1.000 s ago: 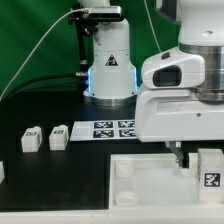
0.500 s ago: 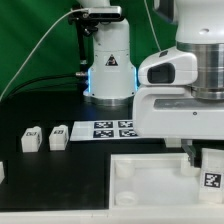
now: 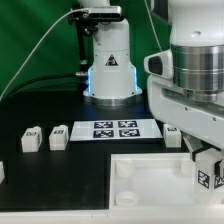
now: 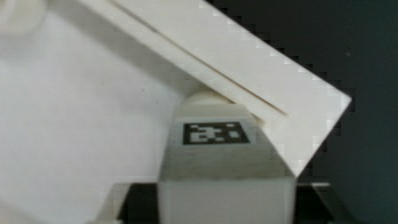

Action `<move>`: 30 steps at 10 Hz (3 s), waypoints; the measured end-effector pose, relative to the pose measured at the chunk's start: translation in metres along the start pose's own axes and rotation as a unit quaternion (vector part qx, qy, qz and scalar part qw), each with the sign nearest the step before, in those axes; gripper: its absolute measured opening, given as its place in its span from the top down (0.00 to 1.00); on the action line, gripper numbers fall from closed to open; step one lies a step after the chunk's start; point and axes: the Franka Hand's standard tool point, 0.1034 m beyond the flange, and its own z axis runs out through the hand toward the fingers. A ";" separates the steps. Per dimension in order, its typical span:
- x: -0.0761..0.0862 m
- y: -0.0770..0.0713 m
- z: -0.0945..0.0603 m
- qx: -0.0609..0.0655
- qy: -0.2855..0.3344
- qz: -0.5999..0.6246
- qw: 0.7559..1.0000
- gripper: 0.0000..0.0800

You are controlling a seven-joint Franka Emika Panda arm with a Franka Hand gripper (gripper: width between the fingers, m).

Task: Assemble one leg

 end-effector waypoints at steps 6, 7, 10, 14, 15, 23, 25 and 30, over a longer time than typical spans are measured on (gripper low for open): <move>-0.001 -0.002 0.000 0.007 -0.012 0.273 0.962 0.63; -0.002 -0.001 0.000 0.012 -0.008 0.278 0.961 0.63; -0.012 0.004 0.010 0.018 0.002 0.159 0.987 0.42; -0.017 0.009 0.013 0.014 0.008 -0.052 0.999 0.19; -0.016 0.009 0.013 0.014 0.008 -0.085 0.996 0.19; -0.008 0.005 0.009 0.006 0.033 -0.446 0.895 0.52; -0.009 0.005 0.010 0.009 0.031 -0.379 0.925 0.63; -0.004 0.000 0.009 0.016 -0.029 0.032 0.999 0.63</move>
Offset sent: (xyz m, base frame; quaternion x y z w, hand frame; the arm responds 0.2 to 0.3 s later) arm 0.0088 -0.0013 -0.0012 0.0017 -0.0078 0.1892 0.9819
